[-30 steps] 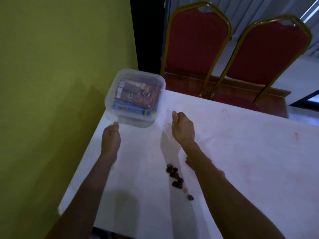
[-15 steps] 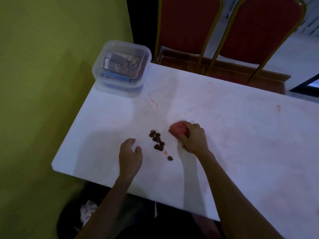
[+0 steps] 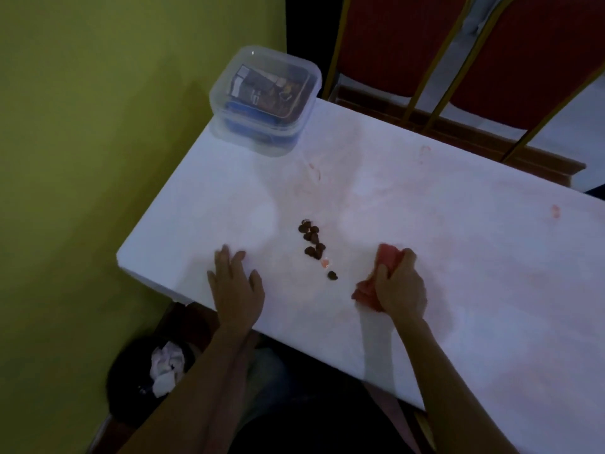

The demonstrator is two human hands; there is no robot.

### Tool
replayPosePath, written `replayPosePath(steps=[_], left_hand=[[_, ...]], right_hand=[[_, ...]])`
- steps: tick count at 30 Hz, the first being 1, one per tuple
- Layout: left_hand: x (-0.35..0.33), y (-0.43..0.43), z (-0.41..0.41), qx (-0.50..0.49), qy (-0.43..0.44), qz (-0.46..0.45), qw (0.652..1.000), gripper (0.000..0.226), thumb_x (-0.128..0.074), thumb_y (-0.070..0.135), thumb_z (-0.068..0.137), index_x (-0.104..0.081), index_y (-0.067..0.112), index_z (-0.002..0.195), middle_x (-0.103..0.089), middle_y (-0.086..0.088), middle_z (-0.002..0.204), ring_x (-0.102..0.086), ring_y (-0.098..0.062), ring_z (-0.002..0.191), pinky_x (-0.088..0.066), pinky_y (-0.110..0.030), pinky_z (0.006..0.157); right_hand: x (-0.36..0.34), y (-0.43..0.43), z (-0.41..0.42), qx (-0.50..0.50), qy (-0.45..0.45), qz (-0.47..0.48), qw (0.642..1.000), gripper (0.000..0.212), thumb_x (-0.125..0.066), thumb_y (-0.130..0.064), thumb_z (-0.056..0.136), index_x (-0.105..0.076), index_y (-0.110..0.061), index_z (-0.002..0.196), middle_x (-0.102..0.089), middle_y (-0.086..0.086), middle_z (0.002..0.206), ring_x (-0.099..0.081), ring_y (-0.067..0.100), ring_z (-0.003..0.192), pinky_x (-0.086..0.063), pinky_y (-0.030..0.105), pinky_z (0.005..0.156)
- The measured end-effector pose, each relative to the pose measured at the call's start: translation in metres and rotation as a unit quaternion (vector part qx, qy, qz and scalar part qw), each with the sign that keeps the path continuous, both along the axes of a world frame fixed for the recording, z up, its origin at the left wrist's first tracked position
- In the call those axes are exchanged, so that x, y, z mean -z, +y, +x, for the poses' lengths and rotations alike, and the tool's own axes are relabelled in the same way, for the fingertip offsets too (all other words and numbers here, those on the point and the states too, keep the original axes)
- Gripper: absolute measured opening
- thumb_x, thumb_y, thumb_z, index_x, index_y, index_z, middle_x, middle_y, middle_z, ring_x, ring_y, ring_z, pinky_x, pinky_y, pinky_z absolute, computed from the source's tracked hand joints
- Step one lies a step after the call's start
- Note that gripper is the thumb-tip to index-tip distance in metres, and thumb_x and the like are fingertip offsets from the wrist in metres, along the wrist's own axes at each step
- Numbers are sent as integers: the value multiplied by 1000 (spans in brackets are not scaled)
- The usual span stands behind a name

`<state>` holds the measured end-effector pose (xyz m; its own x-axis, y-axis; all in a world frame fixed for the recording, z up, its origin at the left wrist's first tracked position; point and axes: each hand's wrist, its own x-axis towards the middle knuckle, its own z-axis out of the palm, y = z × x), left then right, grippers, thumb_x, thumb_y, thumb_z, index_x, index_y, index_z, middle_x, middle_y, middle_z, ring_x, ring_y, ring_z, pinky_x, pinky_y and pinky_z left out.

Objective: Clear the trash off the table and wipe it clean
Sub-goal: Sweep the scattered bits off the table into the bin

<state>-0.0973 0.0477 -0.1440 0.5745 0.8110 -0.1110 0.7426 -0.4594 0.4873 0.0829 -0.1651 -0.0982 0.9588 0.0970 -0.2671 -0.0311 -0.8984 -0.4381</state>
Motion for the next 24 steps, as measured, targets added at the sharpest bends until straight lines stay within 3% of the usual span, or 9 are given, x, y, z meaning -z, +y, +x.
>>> replayPosePath(steps=[2,4,6,8,11,13,17,20,24], left_hand=[[7,-1,-4,-2,8,26,1000,44,-50,26,97,-43,16,140,-23,-14,161,-12,-29,152,-9,-53,121],[10,2,-3,-13,7,30,999,43,-48,27,97,-43,17,139,-23,-13,161,-12,-28,152,-8,-54,121],[11,10,0,-30,0,31,999,42,-48,25,98,-45,17,138,-25,-13,161,-13,-28,152,-8,-55,121],[11,25,0,-49,-10,36,998,41,-48,23,97,-46,15,137,-27,-13,159,-15,-29,151,-10,-58,120],[12,46,0,-77,-19,61,995,41,-45,25,95,-48,14,135,-33,-14,157,-20,-29,150,-13,-59,119],[12,50,4,-96,-15,73,993,40,-43,25,96,-48,15,134,-34,-13,156,-21,-27,149,-13,-58,120],[14,48,10,-113,11,102,988,38,-44,24,98,-48,14,134,-33,-11,157,-20,-27,150,-12,-56,121],[19,49,10,-117,19,126,985,37,-41,24,99,-49,14,134,-34,-12,156,-21,-26,150,-12,-54,121],[19,50,13,-126,28,139,982,38,-38,25,99,-49,13,133,-35,-13,155,-22,-27,150,-11,-53,121]], right_hand=[[10,13,-19,-2,20,34,999,39,-49,-27,101,-35,-16,135,-59,0,103,-58,18,72,-48,33,68],[14,35,-25,-6,32,54,998,39,-47,-26,102,-34,-13,136,-63,10,111,-65,23,78,-56,38,71],[12,63,-23,-14,41,55,998,38,-46,-25,103,-36,-10,136,-61,15,119,-66,30,92,-56,41,78],[5,94,-21,-32,54,65,996,36,-45,-24,104,-37,-8,136,-58,15,123,-66,30,96,-50,33,74],[4,134,-25,-92,54,103,989,26,-42,-23,106,-39,-15,130,-60,4,113,-67,2,67,-43,9,52],[7,153,-28,-162,56,123,978,19,-42,-22,105,-41,-22,124,-66,-2,105,-66,1,54,-47,11,46],[-6,163,-13,-240,21,66,968,32,-49,-31,100,-44,-23,130,-61,-6,104,-59,13,77,-48,28,69],[-13,137,24,-152,-50,60,985,36,-53,-36,97,-46,-22,129,-64,1,109,-59,21,86,-49,34,76],[-3,131,54,-77,-23,-6,997,49,-58,-30,92,-44,-18,138,-57,14,130,-61,36,110,-49,43,89]])
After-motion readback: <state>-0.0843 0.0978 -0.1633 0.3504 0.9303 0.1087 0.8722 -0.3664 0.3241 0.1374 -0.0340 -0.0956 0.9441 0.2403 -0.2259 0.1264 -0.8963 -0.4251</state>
